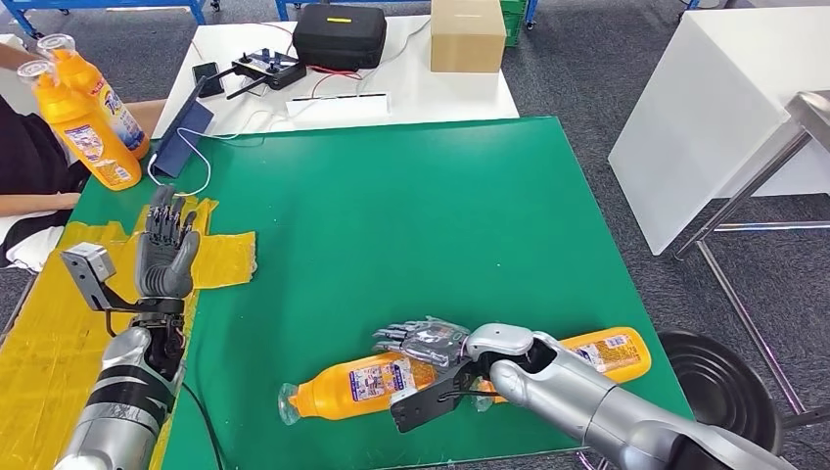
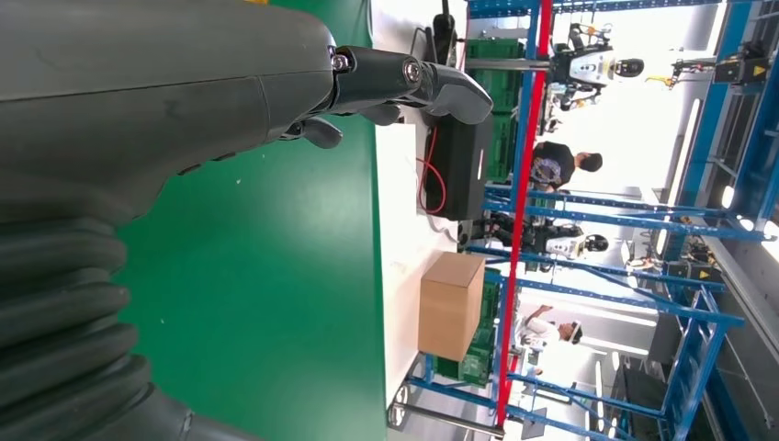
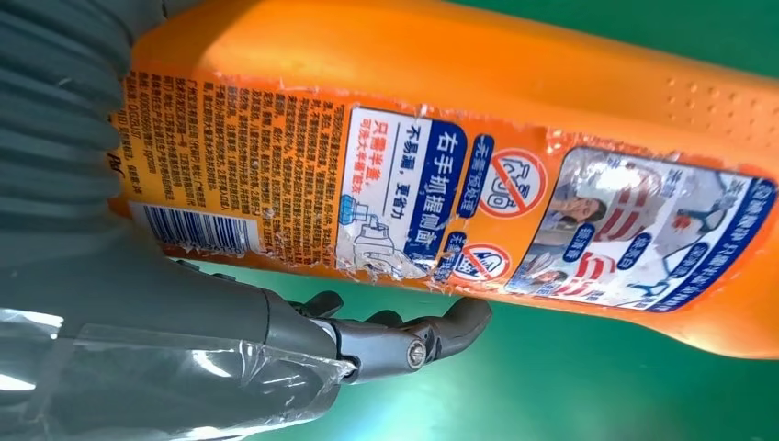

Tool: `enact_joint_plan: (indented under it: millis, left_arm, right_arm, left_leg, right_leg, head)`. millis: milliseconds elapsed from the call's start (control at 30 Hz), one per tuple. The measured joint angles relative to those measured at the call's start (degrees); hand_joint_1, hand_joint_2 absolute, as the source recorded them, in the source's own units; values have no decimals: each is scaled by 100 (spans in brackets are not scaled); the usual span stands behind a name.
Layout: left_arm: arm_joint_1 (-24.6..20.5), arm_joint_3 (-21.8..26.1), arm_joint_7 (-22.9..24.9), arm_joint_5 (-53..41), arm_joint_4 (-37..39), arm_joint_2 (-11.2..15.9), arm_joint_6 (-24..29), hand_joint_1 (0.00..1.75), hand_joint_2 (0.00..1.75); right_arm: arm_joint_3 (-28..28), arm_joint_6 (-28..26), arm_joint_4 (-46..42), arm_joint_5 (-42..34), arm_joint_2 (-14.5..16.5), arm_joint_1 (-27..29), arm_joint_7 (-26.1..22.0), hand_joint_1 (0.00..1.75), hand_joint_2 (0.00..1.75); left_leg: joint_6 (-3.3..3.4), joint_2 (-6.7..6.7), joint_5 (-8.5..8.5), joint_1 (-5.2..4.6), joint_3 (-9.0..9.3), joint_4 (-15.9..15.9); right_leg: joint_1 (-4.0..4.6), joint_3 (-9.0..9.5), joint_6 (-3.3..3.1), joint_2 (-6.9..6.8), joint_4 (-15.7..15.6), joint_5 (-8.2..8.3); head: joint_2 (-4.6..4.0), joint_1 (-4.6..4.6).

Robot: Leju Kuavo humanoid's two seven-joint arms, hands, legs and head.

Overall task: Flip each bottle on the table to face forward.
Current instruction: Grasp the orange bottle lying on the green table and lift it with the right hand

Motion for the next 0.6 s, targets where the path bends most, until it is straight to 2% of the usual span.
enact_joint_plan:
  millis: [100, 333, 533, 567, 600]
  left_arm:
    - [-36, -23, -19, 34, 84, -8, 11, 0, 175]
    - [-42, -26, -53, 97, 158, -13, 22, 0, 175]
    - [-38, -25, -53, 104, 161, -14, 26, 0, 175]
    - [-34, -24, -53, 110, 161, -13, 28, 0, 175]
    - [-27, -23, -53, 118, 161, -13, 31, 0, 175]
  right_arm:
    - [90, -44, 96, -7, 143, -12, 16, 0, 175]
    - [316, -608, 470, 432, 555, -12, 181, 0, 175]
    - [385, -760, 639, 634, 705, -27, 198, 1, 175]
    - [411, -844, 668, 773, 741, -28, 225, 14, 175]
    - [444, -937, 703, 938, 787, -28, 264, 42, 175]
  left_leg:
    - [0, 0, 0, 0, 2, 0]
    - [-1, 11, 0, 3, 13, -1]
    - [-1, 12, 0, 3, 26, -2]
    - [-1, 13, 0, 3, 27, -2]
    - [-1, 14, 0, 3, 29, -2]
  right_leg:
    - [0, 1, 0, 0, 0, 0]
    - [2, 6, -1, 5, 0, 0]
    - [3, 22, -1, 5, 1, 0]
    - [2, 24, -1, 6, 1, 0]
    - [2, 25, -1, 6, 0, 0]
  head:
    - [0, 0]
    - [0, -1]
    - [0, 1]
    - [0, 1]
    - [0, 1]
